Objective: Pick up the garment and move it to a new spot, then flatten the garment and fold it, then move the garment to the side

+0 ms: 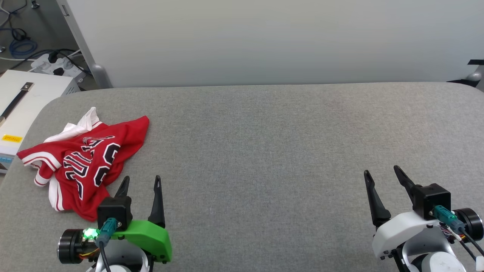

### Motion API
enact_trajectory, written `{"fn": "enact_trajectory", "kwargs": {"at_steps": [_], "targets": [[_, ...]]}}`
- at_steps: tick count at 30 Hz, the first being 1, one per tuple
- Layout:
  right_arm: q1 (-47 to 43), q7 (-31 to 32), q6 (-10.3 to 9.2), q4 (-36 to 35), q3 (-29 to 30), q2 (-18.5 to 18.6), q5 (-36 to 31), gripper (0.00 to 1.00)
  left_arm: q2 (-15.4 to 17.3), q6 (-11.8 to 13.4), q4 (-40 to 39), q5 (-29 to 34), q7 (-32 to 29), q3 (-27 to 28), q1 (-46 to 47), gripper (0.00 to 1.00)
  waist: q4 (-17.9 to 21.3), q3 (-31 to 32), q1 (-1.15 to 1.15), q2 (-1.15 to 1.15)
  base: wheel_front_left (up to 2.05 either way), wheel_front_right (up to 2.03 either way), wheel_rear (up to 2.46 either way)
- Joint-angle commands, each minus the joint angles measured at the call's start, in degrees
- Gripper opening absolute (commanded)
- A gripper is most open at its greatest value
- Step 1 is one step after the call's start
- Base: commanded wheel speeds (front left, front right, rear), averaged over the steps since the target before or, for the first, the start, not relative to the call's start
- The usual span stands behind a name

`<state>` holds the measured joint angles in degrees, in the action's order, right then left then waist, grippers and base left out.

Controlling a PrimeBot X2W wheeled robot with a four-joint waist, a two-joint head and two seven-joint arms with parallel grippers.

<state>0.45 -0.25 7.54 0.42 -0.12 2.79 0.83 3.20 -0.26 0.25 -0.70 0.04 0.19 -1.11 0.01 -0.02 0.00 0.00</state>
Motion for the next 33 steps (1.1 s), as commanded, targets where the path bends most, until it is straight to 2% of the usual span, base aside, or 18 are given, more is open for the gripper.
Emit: {"fn": "enact_trajectory", "kwargs": {"at_steps": [1, 33], "targets": [[0.1, -0.5, 0.0, 0.3, 0.3, 0.0, 0.6, 1.0, 0.0, 0.0, 0.3, -0.7, 0.5, 0.0, 0.1, 1.0, 0.0, 0.0, 0.0, 0.0, 0.0, 0.0, 0.0], [0.7, -4.5, -0.02, 0.7, 1.4, 0.0, 4.8, 1.0, -0.1, -1.8, 2.6, -6.6, 4.5, 0.4, 0.9, 1.0, 0.0, -0.4, 0.0, 0.0, 0.0, 0.0, 0.0]]}}
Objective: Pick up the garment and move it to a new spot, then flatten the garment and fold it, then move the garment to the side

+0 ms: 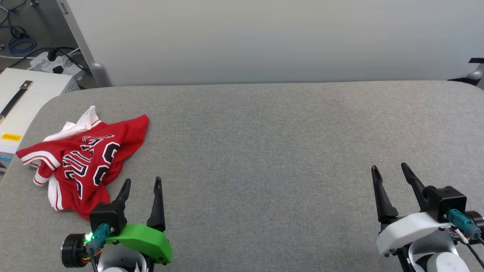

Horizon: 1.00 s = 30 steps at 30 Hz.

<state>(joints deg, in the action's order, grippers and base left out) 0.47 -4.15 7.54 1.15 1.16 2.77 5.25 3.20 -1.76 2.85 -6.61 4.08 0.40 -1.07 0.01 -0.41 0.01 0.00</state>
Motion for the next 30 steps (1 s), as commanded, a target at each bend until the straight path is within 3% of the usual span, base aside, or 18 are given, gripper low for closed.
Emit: {"fn": "enact_trajectory", "kwargs": {"at_steps": [1, 30], "targets": [[0.7, -0.7, -0.02, 0.0, 0.1, 0.0, 0.4, 1.0, -0.1, -0.3, 0.0, -0.9, 0.6, 0.2, 0.9, 1.0, 0.0, 0.0, -0.01, 0.0, 0.0, 0.0, 0.0], [1.3, -4.1, -0.03, 3.8, 0.2, 0.1, 0.3, 1.0, -0.2, -1.8, 3.6, -5.4, 4.1, -0.3, 1.3, 1.0, 0.0, -0.3, -0.01, 0.0, 0.0, 0.0, 0.0]]}}
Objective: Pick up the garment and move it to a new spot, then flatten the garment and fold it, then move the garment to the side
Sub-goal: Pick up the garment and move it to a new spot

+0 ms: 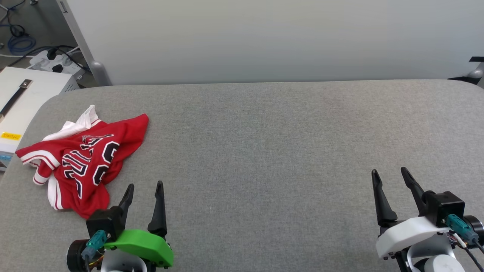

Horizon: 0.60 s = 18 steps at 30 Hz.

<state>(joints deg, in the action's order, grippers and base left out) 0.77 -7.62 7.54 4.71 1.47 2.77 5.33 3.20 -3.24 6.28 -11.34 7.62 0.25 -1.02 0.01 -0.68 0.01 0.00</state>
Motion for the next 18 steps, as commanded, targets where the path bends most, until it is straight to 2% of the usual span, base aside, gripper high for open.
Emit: {"fn": "enact_trajectory", "kwargs": {"at_steps": [1, 11, 18], "targets": [[1.0, -0.7, -0.03, 0.4, -0.1, 0.1, 0.2, 1.0, -0.2, -0.4, 0.3, -0.8, 0.6, -0.1, 1.3, 1.0, 0.0, 0.0, 0.0, 0.0, 0.0, 0.0, 0.0], [1.1, -1.9, -0.03, 1.3, 0.0, 0.1, 0.1, 1.0, -0.2, -0.9, 1.3, -2.6, 1.8, 0.0, 1.5, 1.0, -0.6, -0.2, 0.0, 0.0, 0.0, 0.0, 0.0], [1.1, -2.9, -0.04, 1.9, -0.4, 0.1, 0.4, 1.0, -0.2, -1.1, 1.8, -4.0, 2.8, 0.3, 1.9, 1.0, -2.8, -0.1, 0.0, 0.0, 0.0, 0.0, 0.0]]}}
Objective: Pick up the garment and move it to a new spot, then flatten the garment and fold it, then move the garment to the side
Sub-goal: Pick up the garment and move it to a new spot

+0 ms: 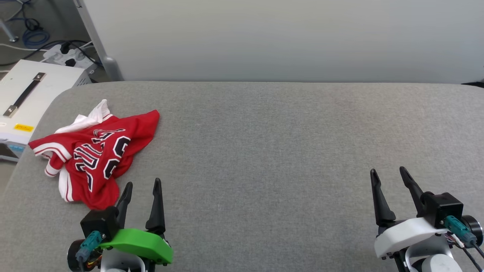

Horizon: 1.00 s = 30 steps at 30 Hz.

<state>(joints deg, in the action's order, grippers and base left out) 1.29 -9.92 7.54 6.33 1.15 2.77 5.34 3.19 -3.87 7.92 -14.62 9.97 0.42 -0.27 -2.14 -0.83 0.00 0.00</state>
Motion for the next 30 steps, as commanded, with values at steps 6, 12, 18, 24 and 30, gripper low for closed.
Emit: {"fn": "enact_trajectory", "kwargs": {"at_steps": [6, 12, 18, 24, 30], "targets": [[0.6, -1.3, -0.04, 1.1, -1.6, 0.1, 0.7, 1.0, -0.2, -0.6, 0.8, -1.6, 1.2, 0.4, 1.2, 1.0, -3.4, 0.1, 0.0, 0.0, 0.0, 0.0, 0.0], [0.6, -2.0, -0.04, 1.7, -2.9, 0.1, 1.4, 1.0, -0.2, -0.8, 1.5, -2.4, 1.9, 0.4, 1.1, 1.0, -7.1, 0.2, 0.0, 0.0, 0.0, 0.0, 0.0], [0.6, -2.7, -0.04, 2.2, -4.2, 0.1, 2.2, 1.0, -0.3, -1.1, 2.1, -3.1, 2.6, 0.6, 1.1, 1.0, -11.2, 0.4, 0.0, 0.0, 0.0, 0.0, 0.0], [0.8, -3.4, -0.05, 2.8, -5.3, 0.1, 2.9, 1.0, -0.3, -1.5, 2.7, -3.8, 3.3, 0.6, 1.3, 1.0, -15.3, 0.3, 0.0, 0.0, 0.0, 0.0, 0.0], [1.0, -4.1, -0.05, 3.4, -6.4, 0.1, 3.5, 1.0, -0.3, -1.6, 3.1, -5.1, 4.0, 0.6, 1.2, 1.0, -19.0, 0.2, 0.0, 0.0, 0.0, 0.0, 0.0]]}}
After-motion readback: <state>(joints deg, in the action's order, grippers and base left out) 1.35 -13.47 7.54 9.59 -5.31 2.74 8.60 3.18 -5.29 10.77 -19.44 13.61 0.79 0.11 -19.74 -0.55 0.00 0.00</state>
